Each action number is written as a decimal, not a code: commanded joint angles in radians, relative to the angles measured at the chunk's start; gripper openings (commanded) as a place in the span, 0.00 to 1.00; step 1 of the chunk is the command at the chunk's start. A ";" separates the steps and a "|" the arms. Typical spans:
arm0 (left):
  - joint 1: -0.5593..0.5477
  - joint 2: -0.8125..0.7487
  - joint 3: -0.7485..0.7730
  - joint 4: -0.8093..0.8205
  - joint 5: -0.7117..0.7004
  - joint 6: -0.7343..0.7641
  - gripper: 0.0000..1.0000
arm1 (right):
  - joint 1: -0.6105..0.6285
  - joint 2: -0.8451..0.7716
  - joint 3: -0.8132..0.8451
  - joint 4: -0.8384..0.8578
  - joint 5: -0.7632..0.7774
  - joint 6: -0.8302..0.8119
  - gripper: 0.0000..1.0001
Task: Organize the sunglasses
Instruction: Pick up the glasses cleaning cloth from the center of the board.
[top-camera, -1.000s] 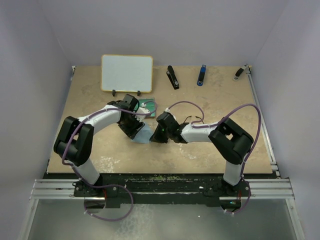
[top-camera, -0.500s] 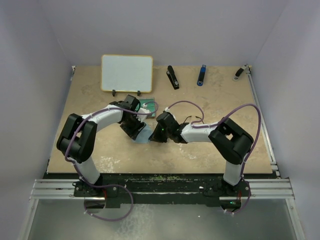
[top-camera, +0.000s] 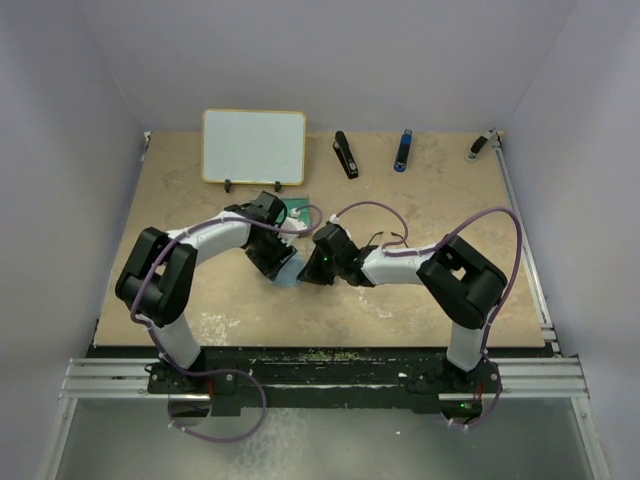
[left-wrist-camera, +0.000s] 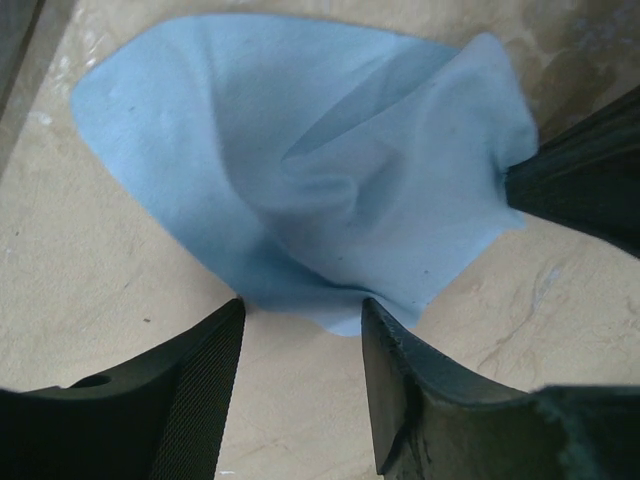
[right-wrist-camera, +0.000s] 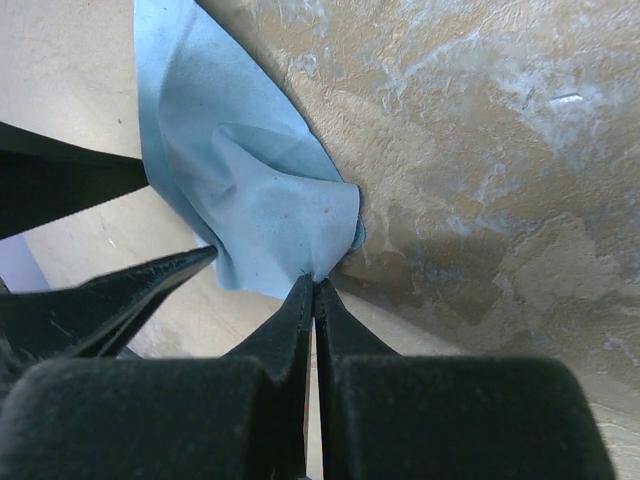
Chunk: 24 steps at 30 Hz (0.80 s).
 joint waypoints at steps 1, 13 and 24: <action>-0.047 0.014 -0.012 0.034 0.017 -0.010 0.50 | 0.001 -0.023 0.002 0.016 0.018 0.015 0.00; -0.053 0.072 0.004 0.036 0.023 -0.016 0.04 | 0.002 -0.005 0.020 0.009 0.013 0.014 0.00; -0.045 -0.041 0.030 -0.038 -0.002 -0.004 0.04 | 0.002 -0.022 0.033 -0.020 0.026 -0.002 0.00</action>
